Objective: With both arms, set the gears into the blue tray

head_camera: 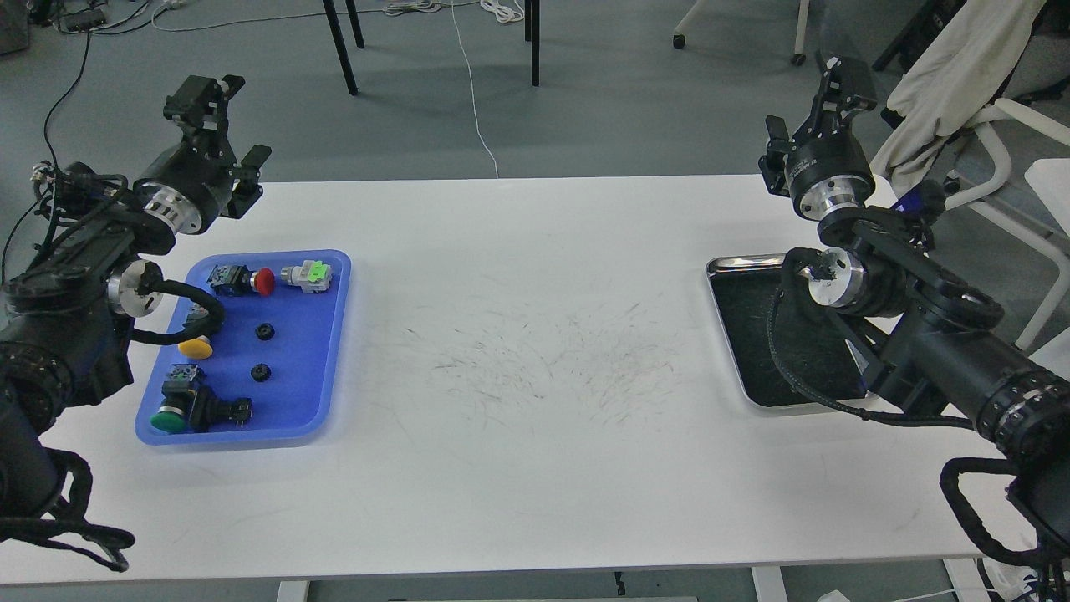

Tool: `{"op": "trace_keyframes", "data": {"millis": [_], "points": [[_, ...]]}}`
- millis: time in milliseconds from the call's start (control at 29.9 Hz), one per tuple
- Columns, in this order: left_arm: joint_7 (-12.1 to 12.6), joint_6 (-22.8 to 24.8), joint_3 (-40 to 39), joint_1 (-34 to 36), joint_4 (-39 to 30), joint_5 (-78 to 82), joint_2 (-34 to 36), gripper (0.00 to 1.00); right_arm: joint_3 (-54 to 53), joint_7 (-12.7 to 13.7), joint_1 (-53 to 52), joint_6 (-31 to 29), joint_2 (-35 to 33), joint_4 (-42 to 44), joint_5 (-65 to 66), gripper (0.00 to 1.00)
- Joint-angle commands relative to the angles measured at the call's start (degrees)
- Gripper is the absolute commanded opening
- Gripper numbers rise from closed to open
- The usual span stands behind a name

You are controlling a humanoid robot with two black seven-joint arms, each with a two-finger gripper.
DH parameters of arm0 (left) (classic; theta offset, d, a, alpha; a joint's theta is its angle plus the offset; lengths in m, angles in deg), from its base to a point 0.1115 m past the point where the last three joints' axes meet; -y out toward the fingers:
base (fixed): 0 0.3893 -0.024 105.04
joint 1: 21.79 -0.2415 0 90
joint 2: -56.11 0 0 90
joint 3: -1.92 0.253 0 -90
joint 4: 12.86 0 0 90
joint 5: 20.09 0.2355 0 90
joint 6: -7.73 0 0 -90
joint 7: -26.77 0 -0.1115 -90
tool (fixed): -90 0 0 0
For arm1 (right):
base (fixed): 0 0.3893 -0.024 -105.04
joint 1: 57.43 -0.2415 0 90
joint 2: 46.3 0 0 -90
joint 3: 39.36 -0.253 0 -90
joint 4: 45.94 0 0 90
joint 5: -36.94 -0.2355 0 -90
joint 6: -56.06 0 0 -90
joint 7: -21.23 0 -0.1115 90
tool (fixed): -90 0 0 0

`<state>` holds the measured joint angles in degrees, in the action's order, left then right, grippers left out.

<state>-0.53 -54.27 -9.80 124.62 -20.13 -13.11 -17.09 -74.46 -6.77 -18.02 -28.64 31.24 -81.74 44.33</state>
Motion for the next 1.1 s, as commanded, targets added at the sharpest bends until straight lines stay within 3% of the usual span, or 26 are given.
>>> {"op": "trace_keyframes", "data": {"millis": [0,100,268,301,335,402,535,904,1071], "points": [[-0.7,-0.01,1.44,-0.51,-5.62,0.14,2.36,0.99,0.03,0.0,0.31,-0.03,-0.02,0.12,0.09,0.98],[-0.7,-0.01,0.3,-1.39,-13.26,-0.74,4.74,0.99,0.03,0.0,0.4,-0.03,-0.02,0.12,0.09,0.98],[-0.7,-0.01,-1.11,-2.8,-38.29,0.75,12.1,0.99,0.03,0.0,1.02,-0.11,-0.02,0.03,0.17,0.98],[-0.7,-0.01,-1.2,-2.54,-40.26,1.97,11.69,0.99,0.03,0.0,1.11,-0.11,-0.02,0.03,0.17,0.98],[-0.7,-0.01,-1.2,-2.19,-40.01,3.46,10.03,0.99,0.03,0.0,1.19,-0.11,-0.02,0.12,0.17,0.98],[-0.7,-4.79,-1.37,-2.1,-40.62,5.84,8.0,0.99,0.03,0.0,1.28,-0.11,-0.02,-0.05,0.17,0.98],[-0.7,-3.93,-1.55,-2.97,-38.35,6.38,7.99,0.99,-0.06,0.0,1.28,-0.03,-0.02,-0.14,0.09,0.98],[-0.7,-7.79,-7.44,-5.09,-34.21,5.85,7.38,0.99,-0.32,0.0,1.54,0.24,0.86,-0.14,-0.09,0.98],[-0.7,-7.53,-7.88,-5.35,-29.21,5.33,5.28,0.99,-0.5,0.0,2.34,0.59,1.65,-0.58,-0.18,0.98]]}}
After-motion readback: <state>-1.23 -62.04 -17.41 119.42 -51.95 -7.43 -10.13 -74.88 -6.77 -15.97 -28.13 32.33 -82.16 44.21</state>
